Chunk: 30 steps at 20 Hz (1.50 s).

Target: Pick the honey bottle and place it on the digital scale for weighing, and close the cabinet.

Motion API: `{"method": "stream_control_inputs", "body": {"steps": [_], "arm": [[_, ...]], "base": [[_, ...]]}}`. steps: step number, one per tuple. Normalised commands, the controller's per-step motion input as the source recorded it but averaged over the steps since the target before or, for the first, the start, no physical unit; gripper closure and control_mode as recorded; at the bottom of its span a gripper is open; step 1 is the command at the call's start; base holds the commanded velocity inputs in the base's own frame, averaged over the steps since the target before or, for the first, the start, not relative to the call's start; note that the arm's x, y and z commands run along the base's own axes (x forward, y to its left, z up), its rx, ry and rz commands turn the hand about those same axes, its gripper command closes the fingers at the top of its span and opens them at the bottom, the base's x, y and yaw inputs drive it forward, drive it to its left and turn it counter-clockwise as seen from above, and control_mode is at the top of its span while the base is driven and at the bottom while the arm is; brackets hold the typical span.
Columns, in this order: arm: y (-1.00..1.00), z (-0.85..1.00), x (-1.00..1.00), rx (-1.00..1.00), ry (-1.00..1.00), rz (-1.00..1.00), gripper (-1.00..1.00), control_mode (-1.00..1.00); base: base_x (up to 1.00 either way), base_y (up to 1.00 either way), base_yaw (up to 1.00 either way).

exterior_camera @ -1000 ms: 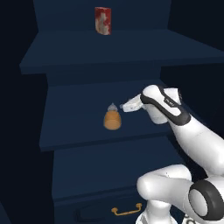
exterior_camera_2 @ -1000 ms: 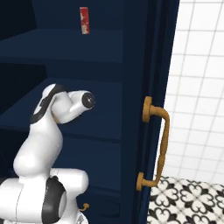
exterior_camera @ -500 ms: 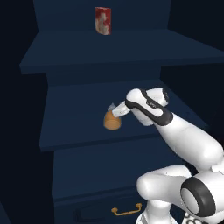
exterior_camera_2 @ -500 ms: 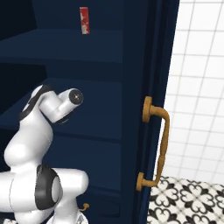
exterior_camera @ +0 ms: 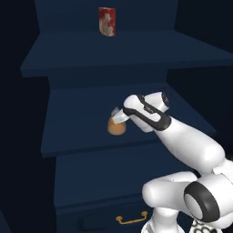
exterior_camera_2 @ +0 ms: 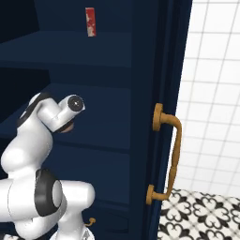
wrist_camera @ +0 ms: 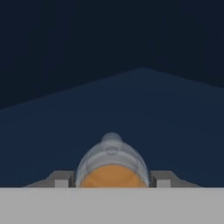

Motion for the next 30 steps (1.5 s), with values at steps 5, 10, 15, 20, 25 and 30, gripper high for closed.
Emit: {"method": "stream_control_inputs", "body": {"steps": [5,10,15,20,25,30], "arm": [[0.0,-0.06,-0.07,-0.02,-0.04,0.0,1.0,-1.0],[0.19,0.0,-0.59,0.0,-0.32,0.0,1.0,-1.0],[0.29,0.0,-0.73,0.0,-0.36,0.0,1.0,-1.0],[0.05,0.31,-0.78,0.0,-0.2,0.0,1.0,-1.0],[-0.04,0.99,-0.72,0.03,0.04,-0.05,1.0,-1.0],[-0.18,1.0,-0.67,0.05,0.33,-0.17,1.0,-1.0]], "base": [[0.0,0.0,0.0],[0.0,0.0,0.0],[0.0,0.0,0.0],[0.0,0.0,0.0],[0.0,0.0,0.0],[0.0,0.0,0.0]]}}
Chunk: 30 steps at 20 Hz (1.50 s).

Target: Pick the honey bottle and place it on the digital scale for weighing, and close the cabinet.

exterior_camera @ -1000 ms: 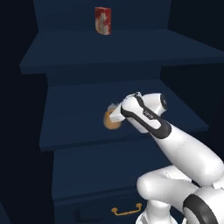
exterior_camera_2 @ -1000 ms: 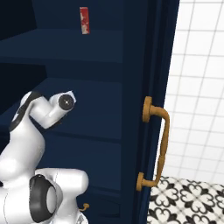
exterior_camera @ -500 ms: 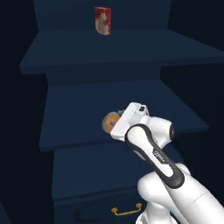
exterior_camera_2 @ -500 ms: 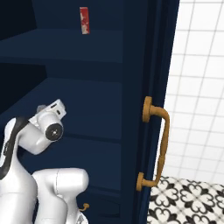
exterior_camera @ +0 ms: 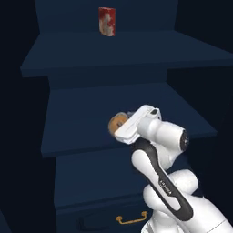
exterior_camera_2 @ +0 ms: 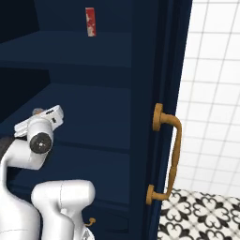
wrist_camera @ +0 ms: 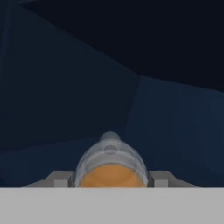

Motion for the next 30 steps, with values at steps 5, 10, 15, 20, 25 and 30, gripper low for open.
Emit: {"method": "stream_control_inputs", "body": {"steps": [5,10,15,20,25,30], "arm": [[-0.36,0.95,-0.8,0.04,0.44,-0.21,1.0,-1.0],[-0.35,0.48,-0.99,0.0,0.31,-0.24,1.0,-1.0],[-0.38,0.0,-0.68,0.02,-0.07,-0.22,1.0,-1.0],[-0.34,0.0,-0.45,0.17,-0.14,-0.19,1.0,-1.0],[-0.13,0.0,-0.23,0.1,-0.09,-0.05,1.0,1.0],[0.0,0.0,0.0,0.0,0.0,0.0,1.0,1.0]], "base": [[0.0,0.0,0.0],[0.0,0.0,0.0],[0.0,0.0,0.0],[0.0,0.0,0.0],[-0.2,-0.02,0.0],[-0.96,0.16,0.13]]}}
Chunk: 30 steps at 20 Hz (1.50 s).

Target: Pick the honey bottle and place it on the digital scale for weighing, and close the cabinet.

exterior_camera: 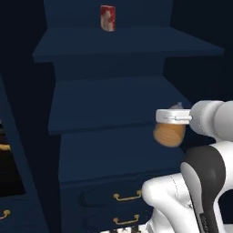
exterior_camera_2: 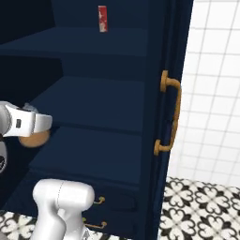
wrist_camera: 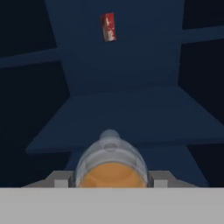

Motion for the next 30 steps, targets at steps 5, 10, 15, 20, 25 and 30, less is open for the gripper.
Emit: {"method": "stream_control_inputs", "body": {"steps": [5,10,15,20,25,30], "arm": [[0.0,0.0,0.0,0.0,0.0,0.0,1.0,1.0],[0.0,0.0,0.0,0.0,0.0,0.0,1.0,1.0],[0.0,0.0,0.0,0.0,0.0,0.0,1.0,1.0],[0.0,0.0,0.0,0.0,0.0,0.0,1.0,1.0],[0.0,0.0,0.0,0.0,0.0,0.0,1.0,1.0],[0.0,0.0,0.0,0.0,0.0,0.0,1.0,1.0]], "base": [[-0.8,0.24,0.42],[-0.36,0.05,0.81],[0.0,0.19,0.99],[0.0,0.21,1.0],[0.0,0.43,0.96],[0.0,0.29,0.99]]}}
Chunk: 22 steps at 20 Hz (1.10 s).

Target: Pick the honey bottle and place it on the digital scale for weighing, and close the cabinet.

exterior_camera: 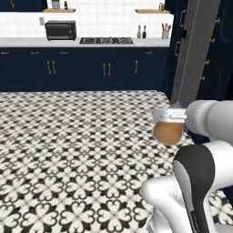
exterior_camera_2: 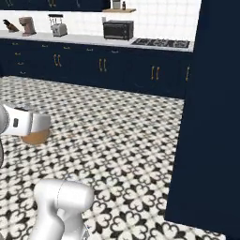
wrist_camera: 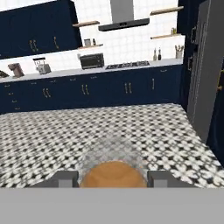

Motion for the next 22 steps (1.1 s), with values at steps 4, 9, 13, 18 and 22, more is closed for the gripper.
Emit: {"method": "stream_control_inputs", "body": {"steps": [4,9,13,18,22], "arm": [[0.0,0.0,0.0,0.0,0.0,0.0,1.0,1.0],[0.0,0.0,0.0,0.0,0.0,0.0,1.0,1.0],[0.0,0.0,0.0,0.0,0.0,0.0,1.0,1.0],[0.0,0.0,0.0,0.0,0.0,0.0,1.0,1.0],[0.0,0.0,0.0,0.0,0.0,0.0,1.0,1.0]], "base": [[0.0,0.04,1.0],[0.0,0.0,1.0],[0.0,0.0,1.0],[0.09,0.01,0.99],[0.68,0.01,0.83]]}}
